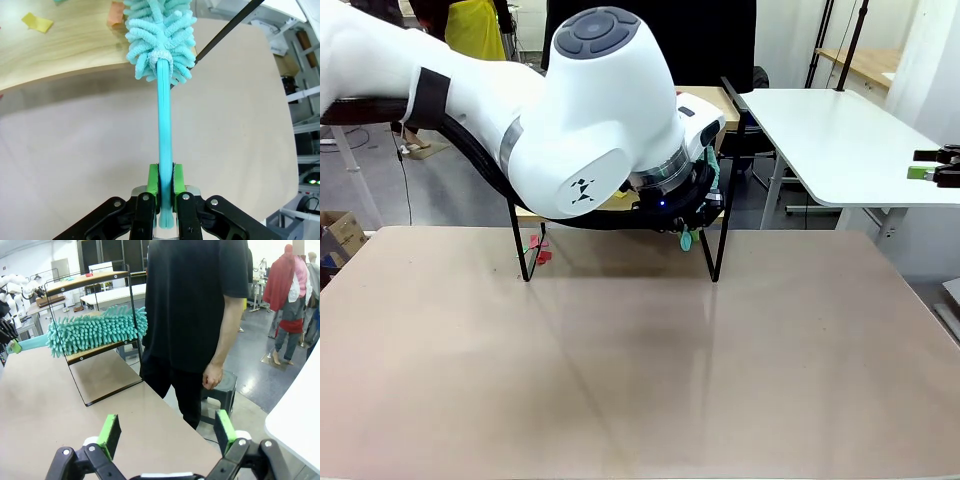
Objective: Clean the shelf.
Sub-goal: Clean the specific section of the Shelf indicated by the human with the Duster.
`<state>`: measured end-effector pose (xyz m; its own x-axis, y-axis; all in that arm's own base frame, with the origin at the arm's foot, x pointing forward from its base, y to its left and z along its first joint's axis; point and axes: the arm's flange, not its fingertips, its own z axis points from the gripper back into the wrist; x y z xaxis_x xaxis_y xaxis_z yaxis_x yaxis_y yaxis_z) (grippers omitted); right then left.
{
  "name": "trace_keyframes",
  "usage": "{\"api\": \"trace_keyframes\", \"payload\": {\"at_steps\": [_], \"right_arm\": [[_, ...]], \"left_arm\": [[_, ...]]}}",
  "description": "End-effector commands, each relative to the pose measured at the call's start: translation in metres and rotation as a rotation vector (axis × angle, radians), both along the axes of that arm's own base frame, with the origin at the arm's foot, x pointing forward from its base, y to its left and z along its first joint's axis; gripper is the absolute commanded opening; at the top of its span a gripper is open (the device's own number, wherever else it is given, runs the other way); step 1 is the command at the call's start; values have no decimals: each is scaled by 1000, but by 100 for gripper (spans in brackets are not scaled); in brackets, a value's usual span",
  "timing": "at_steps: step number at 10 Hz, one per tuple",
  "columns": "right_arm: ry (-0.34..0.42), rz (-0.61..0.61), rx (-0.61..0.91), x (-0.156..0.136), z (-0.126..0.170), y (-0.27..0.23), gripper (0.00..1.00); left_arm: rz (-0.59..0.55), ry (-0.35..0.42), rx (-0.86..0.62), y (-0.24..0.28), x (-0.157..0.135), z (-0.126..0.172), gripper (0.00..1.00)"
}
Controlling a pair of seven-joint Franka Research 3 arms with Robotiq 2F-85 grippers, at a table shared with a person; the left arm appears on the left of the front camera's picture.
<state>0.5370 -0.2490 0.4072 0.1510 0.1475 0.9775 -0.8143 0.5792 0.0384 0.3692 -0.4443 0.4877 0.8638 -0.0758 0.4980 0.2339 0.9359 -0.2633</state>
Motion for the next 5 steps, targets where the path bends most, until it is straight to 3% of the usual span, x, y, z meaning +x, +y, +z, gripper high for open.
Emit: {"api": "trace_keyframes", "payload": {"at_steps": [1,5], "right_arm": [[-3,2,-2,0,2,2,100],[-3,2,-2,0,2,2,100]], "left_arm": [[40,9,16,10,2,0,14],[101,25,78,43,8,9,14]]}}
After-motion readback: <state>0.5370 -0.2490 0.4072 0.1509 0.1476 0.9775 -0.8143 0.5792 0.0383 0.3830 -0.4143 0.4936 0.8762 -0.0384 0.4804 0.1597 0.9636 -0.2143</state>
